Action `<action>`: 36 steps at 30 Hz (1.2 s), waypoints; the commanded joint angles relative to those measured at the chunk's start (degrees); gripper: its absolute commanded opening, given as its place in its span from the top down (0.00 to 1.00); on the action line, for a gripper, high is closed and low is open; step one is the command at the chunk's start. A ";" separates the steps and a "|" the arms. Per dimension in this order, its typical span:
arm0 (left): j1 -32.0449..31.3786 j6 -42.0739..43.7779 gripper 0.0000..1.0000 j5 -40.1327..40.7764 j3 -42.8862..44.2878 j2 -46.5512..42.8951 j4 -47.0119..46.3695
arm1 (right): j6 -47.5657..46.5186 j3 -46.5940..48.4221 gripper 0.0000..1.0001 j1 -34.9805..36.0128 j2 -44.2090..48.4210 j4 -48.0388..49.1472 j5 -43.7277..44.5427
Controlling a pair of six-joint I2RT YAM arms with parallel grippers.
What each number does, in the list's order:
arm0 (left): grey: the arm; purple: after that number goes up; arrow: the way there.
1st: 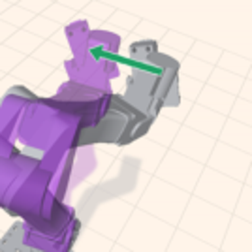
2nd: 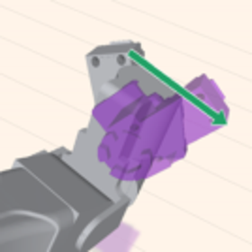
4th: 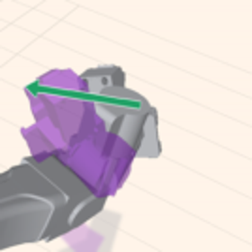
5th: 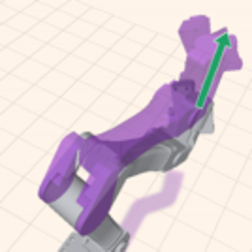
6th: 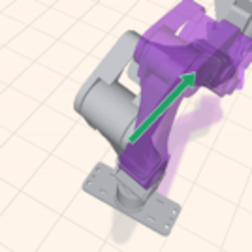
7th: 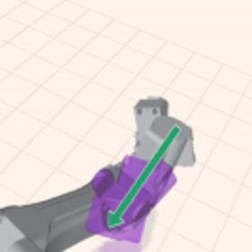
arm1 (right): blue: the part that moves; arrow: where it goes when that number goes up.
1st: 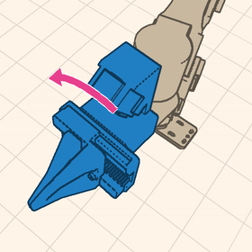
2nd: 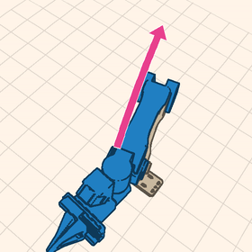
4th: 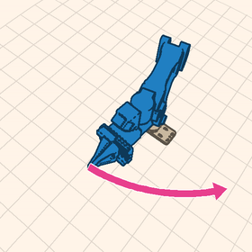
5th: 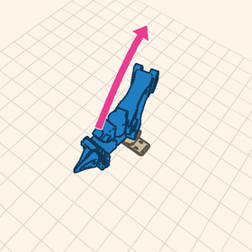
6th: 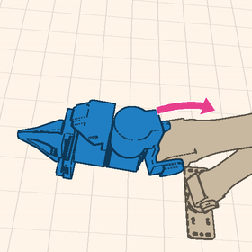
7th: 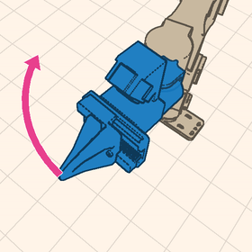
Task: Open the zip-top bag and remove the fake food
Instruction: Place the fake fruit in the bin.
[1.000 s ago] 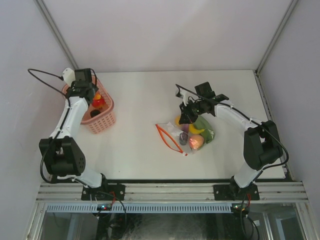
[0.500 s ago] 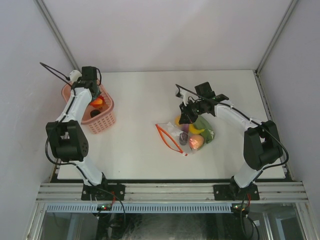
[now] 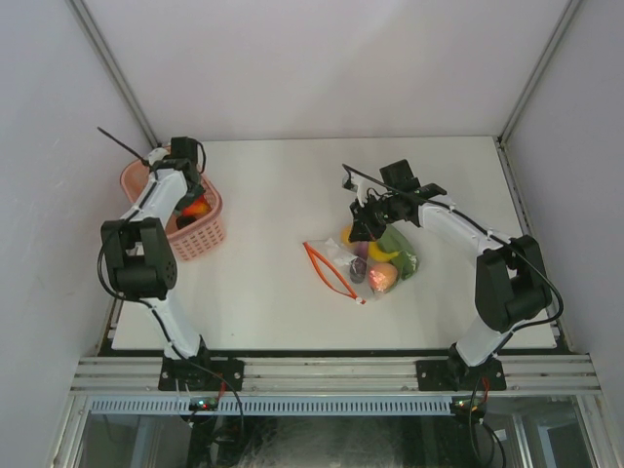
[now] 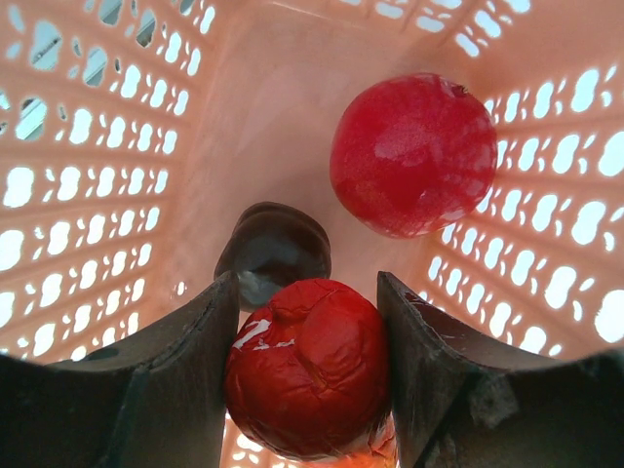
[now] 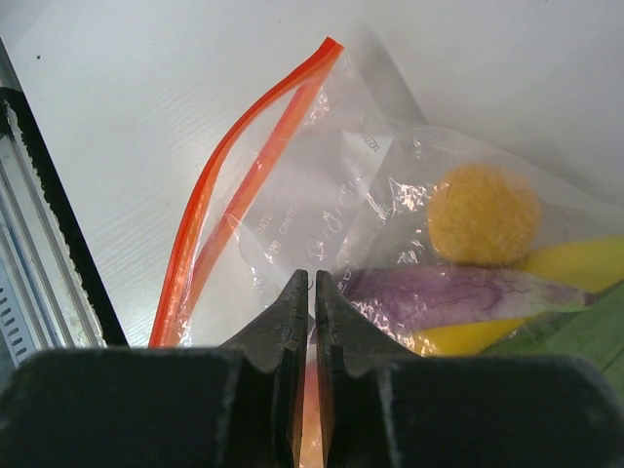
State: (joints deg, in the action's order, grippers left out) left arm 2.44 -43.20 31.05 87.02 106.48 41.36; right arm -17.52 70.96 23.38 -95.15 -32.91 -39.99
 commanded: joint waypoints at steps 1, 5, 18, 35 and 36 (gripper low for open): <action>0.37 -1.18 0.73 -0.45 3.51 0.95 0.42 | -1.06 1.46 0.95 -0.11 2.95 0.73 -0.79; 0.37 -1.35 0.71 -0.88 3.50 2.14 0.47 | -1.20 1.44 0.95 -0.17 2.96 0.65 -0.79; 0.46 -2.16 0.55 -1.26 3.69 5.20 0.94 | -1.23 1.46 0.95 -0.12 2.96 0.65 -0.71; 0.97 -2.68 0.17 -2.46 3.94 4.39 1.61 | -1.27 1.46 0.95 -0.20 3.13 0.64 -0.71; 0.99 -2.68 0.16 -2.57 3.94 4.17 1.61 | -1.28 1.46 0.95 -0.20 3.13 0.57 -0.71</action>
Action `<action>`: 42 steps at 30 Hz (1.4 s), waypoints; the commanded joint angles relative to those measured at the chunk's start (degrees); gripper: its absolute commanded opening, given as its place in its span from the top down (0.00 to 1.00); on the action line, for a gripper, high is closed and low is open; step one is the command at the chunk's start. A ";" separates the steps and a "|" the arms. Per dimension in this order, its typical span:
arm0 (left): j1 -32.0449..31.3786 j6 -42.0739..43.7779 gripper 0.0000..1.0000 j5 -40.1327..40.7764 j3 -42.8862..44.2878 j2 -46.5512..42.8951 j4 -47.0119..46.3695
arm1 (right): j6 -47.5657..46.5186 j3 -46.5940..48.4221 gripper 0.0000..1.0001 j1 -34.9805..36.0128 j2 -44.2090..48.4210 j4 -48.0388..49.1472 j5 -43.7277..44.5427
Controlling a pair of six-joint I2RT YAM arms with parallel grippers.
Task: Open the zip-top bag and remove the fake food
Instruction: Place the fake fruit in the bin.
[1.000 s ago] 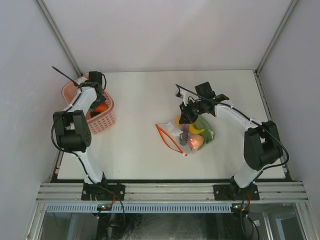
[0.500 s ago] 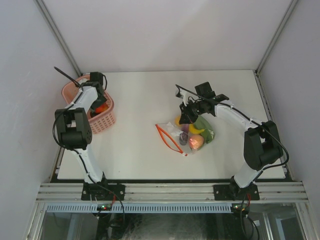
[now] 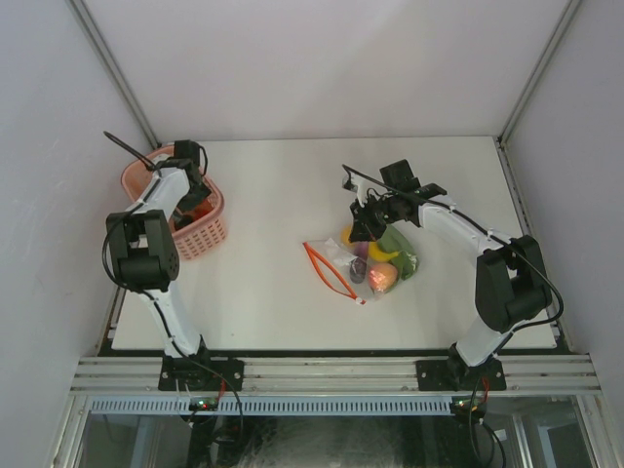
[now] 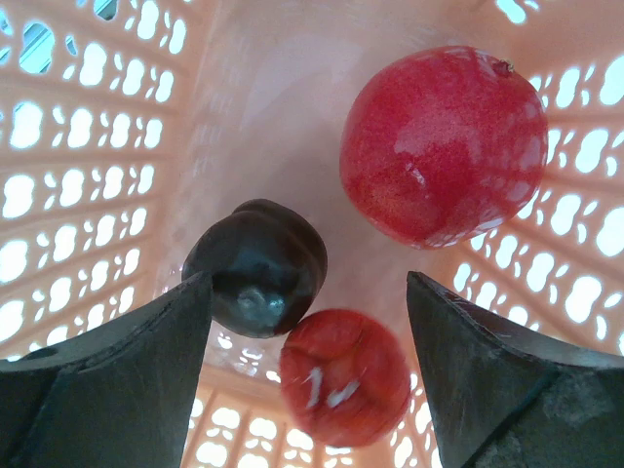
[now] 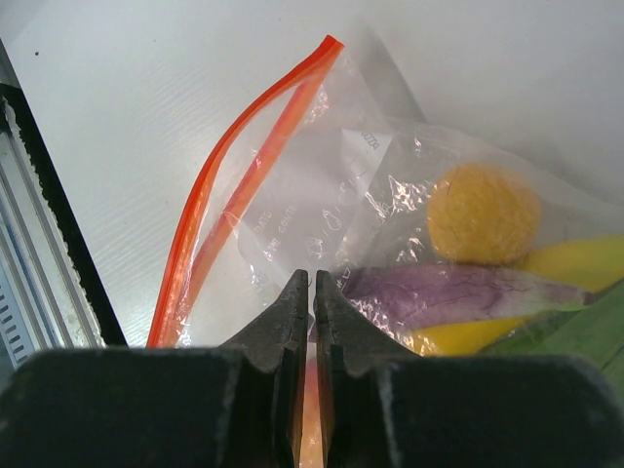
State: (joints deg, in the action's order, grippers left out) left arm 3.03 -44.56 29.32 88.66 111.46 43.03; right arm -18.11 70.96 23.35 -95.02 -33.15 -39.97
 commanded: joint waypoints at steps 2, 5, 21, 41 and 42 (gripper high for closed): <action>0.37 -1.54 0.16 -0.86 2.26 -1.54 0.19 | -0.69 1.42 0.95 -0.17 3.00 0.79 -0.80; 0.37 -1.89 0.16 -0.29 1.75 -3.45 0.30 | -0.70 1.46 0.95 -0.27 3.00 0.80 -0.82; 0.38 -1.02 0.14 1.69 -3.59 -18.22 -1.03 | -0.90 1.46 0.94 -0.54 3.72 0.67 -1.55; 0.31 8.96 0.14 -35.45 -28.52 -49.82 -31.89 | -5.49 1.46 0.93 -2.17 6.36 -2.10 -6.16; 0.32 8.94 0.14 -38.11 -29.41 -50.66 -33.83 | -5.92 1.46 0.92 -2.24 6.50 -2.31 -6.40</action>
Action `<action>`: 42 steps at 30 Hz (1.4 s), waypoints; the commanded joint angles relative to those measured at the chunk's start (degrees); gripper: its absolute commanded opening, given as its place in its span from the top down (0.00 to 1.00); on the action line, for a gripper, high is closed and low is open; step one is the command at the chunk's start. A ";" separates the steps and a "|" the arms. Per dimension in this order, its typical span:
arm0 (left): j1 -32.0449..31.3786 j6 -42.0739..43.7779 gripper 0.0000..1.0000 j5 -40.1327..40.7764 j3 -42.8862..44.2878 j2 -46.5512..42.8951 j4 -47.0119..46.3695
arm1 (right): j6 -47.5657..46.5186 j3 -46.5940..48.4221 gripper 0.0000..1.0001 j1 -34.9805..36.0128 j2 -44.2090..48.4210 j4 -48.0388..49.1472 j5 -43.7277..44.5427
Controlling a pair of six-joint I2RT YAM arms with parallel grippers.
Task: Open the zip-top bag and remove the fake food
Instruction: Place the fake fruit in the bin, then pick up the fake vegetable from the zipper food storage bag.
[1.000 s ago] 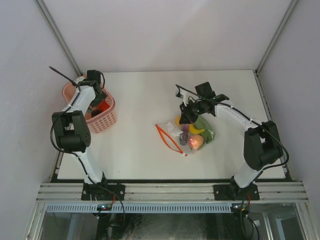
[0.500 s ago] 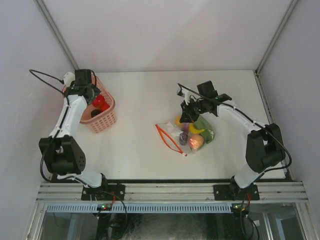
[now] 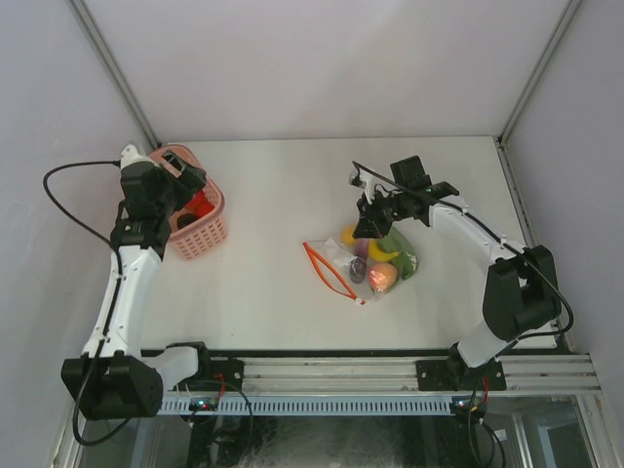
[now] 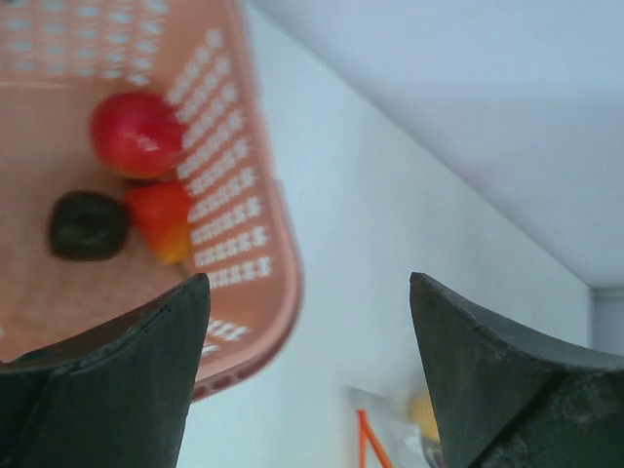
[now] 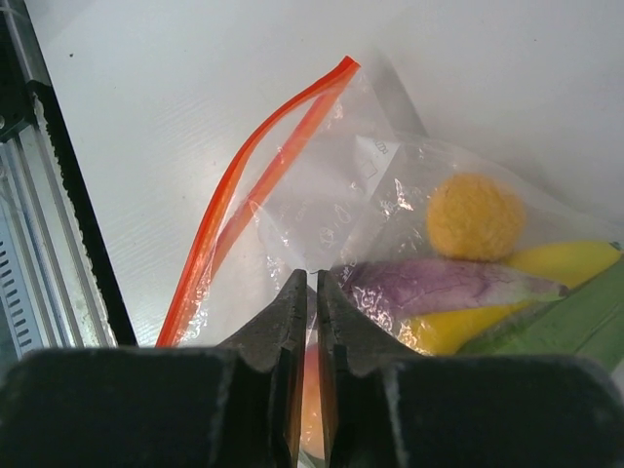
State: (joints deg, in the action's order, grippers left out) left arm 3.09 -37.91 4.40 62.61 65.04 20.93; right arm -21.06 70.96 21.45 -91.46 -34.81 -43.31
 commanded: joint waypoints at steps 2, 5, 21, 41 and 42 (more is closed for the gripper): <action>0.33 2.03 0.12 -19.72 -5.08 -5.64 -15.88 | -3.99 1.46 0.92 -0.49 3.46 -1.22 -3.83; 0.28 -0.19 0.04 -28.66 -8.08 -7.10 -23.19 | -5.82 1.44 0.92 -0.74 4.15 -2.34 -5.20; -17.23 9.26 0.00 -40.11 -17.64 -10.25 -42.35 | -17.33 1.46 0.87 -1.06 6.96 -8.88 -10.11; -39.16 17.26 0.02 -35.13 -39.37 -2.62 -71.07 | -15.39 1.20 0.85 -2.62 2.40 -6.14 1.46; -39.74 17.61 0.02 -33.66 -40.63 -2.41 -71.64 | -15.62 1.20 0.85 -2.63 2.08 -6.15 2.56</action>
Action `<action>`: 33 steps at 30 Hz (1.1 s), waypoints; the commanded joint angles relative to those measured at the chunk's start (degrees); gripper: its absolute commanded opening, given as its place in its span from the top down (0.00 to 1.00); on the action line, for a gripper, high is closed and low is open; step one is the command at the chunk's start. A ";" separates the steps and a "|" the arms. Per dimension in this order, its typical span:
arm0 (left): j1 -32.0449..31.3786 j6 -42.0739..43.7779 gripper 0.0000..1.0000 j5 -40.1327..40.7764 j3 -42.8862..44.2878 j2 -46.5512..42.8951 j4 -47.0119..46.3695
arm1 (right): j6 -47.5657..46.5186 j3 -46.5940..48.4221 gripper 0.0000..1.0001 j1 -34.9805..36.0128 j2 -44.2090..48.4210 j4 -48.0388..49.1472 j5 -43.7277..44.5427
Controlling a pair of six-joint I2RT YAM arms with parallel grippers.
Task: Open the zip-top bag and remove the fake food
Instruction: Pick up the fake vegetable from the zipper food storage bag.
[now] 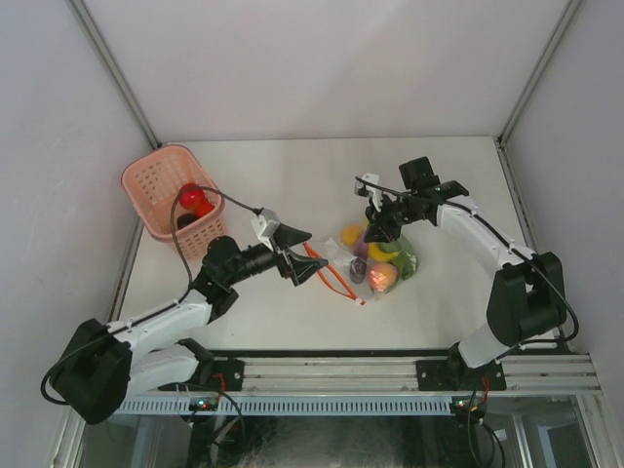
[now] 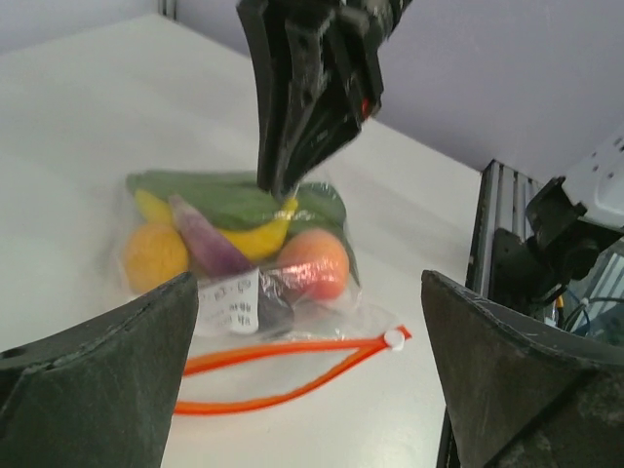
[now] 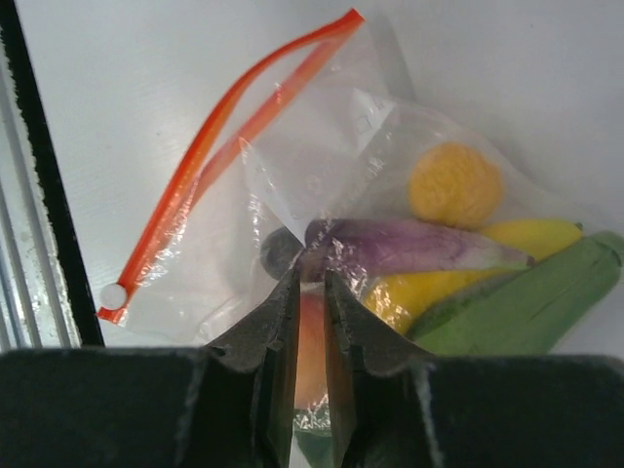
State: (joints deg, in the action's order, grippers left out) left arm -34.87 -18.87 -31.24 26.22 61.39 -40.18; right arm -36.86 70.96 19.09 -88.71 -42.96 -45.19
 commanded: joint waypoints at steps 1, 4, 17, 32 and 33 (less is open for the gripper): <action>-2.40 -0.72 0.03 3.65 -5.39 1.39 -10.56 | 0.20 1.20 0.85 -0.29 -1.17 2.09 5.28; -3.55 -0.04 0.14 6.19 -7.63 3.02 -10.54 | 0.09 1.20 0.85 -0.28 -2.45 2.09 6.54; -5.90 -10.38 0.70 6.59 -9.87 25.71 -25.89 | 2.79 3.30 0.87 0.76 -8.95 0.82 11.79; -6.52 -23.30 0.70 13.81 -3.34 44.17 -37.38 | 5.81 6.01 0.89 4.63 -16.09 -0.52 18.23; -6.60 -23.84 0.70 13.91 -2.80 44.92 -37.36 | 5.88 6.02 0.89 4.79 -16.21 -0.42 18.25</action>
State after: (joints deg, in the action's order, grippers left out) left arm -40.86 -39.33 -20.32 20.05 104.07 -73.41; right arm -32.32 74.74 23.14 -104.90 -43.22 -28.23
